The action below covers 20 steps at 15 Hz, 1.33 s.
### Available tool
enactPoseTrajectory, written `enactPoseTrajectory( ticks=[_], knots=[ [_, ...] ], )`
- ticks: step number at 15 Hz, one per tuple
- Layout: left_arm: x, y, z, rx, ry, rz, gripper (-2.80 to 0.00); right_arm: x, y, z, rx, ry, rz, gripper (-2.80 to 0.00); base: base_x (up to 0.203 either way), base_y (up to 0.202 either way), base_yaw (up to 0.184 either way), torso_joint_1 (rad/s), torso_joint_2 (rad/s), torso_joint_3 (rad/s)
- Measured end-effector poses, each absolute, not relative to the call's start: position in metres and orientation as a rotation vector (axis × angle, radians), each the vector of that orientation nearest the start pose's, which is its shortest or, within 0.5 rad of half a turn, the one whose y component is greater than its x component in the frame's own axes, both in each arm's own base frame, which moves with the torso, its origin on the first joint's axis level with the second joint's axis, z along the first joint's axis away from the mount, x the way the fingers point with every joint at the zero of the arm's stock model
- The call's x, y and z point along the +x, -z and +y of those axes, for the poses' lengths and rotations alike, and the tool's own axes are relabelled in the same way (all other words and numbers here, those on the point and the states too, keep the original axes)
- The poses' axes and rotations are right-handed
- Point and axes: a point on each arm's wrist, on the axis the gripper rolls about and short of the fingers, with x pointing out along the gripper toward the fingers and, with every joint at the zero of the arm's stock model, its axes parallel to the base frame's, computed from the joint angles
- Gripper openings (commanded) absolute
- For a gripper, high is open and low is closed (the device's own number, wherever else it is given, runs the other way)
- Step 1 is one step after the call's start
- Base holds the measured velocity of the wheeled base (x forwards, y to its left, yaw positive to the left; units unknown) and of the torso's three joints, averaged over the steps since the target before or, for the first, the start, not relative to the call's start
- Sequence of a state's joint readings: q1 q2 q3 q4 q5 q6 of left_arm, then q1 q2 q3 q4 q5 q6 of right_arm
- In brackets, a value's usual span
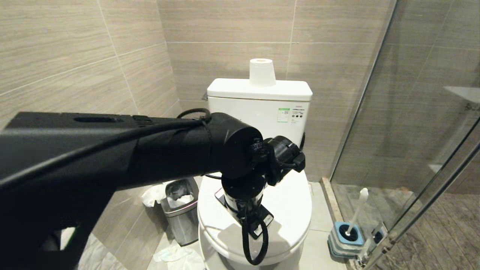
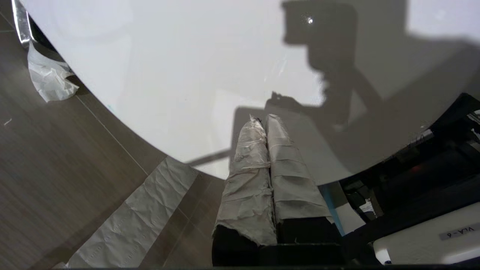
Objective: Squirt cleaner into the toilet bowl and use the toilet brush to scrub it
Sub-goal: Close the toilet lid
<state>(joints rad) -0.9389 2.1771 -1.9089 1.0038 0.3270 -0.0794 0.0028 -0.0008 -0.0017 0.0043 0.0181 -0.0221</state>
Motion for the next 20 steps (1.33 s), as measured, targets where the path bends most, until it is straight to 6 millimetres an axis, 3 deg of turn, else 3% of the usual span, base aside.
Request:
enactPoseTrajectory(
  ticks=[7,14,20],
  knots=[
    [0.242,-0.147,-0.321,0.682,0.549,1.155,-2.80,-0.023,-0.075,0.000,-0.023,-0.021,0.002,-2.80,0.000,0.000,0.000,0.000,0.00,0.000],
    [0.254,-0.110,-0.338,0.728,0.598,1.150,-2.80,-0.023,-0.076,0.000,-0.023,-0.021,0.002,-2.80,0.000,0.000,0.000,0.000,0.00,0.000],
    [0.246,-0.083,-0.342,0.782,0.626,1.230,-2.80,-0.023,-0.075,0.000,-0.023,-0.021,0.002,-2.80,0.000,0.000,0.000,0.000,0.00,0.000]
  ],
)
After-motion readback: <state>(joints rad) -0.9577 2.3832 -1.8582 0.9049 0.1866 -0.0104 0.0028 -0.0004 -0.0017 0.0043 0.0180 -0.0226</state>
